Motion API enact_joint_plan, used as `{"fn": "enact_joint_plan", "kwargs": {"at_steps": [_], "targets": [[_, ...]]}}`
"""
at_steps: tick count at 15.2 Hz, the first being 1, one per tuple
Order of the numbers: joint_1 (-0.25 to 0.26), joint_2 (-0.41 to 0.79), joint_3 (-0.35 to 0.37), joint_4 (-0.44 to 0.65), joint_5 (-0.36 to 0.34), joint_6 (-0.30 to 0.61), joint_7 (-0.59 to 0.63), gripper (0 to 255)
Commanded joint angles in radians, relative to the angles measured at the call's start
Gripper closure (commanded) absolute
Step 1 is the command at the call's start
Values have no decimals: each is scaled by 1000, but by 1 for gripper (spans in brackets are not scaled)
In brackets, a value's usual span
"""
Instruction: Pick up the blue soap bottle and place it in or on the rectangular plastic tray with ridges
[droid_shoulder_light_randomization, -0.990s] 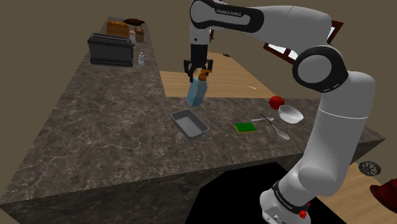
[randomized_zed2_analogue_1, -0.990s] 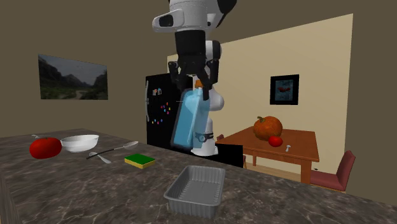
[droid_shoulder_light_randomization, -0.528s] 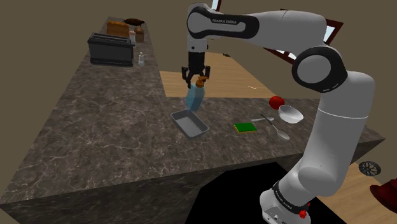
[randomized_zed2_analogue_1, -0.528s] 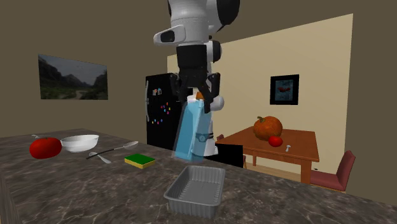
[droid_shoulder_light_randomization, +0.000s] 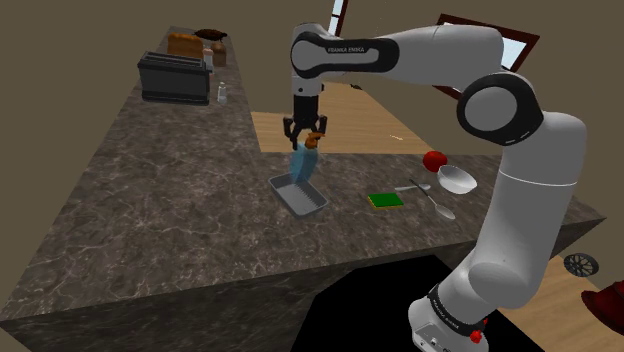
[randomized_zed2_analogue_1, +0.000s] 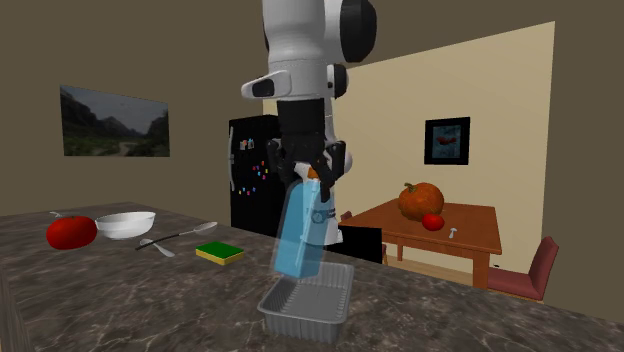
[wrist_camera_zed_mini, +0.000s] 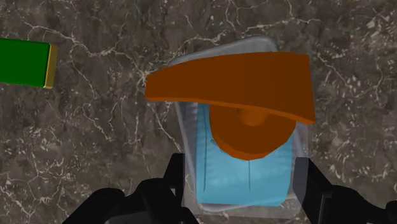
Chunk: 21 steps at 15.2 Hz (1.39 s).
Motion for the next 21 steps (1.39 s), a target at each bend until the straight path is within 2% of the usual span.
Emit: {"fn": "enact_joint_plan", "kwargs": {"at_steps": [1,4,11,12,17,21], "targets": [[0,-1,0,-29,0,29,0,255],[0,7,0,-60,-1,68,0,255],[0,7,0,-60,-1,68,0,255],[0,7,0,-61,-1,68,0,0],[0,7,0,-60,-1,68,0,0],[4,41,-1,115,-4,-73,2,0]]}}
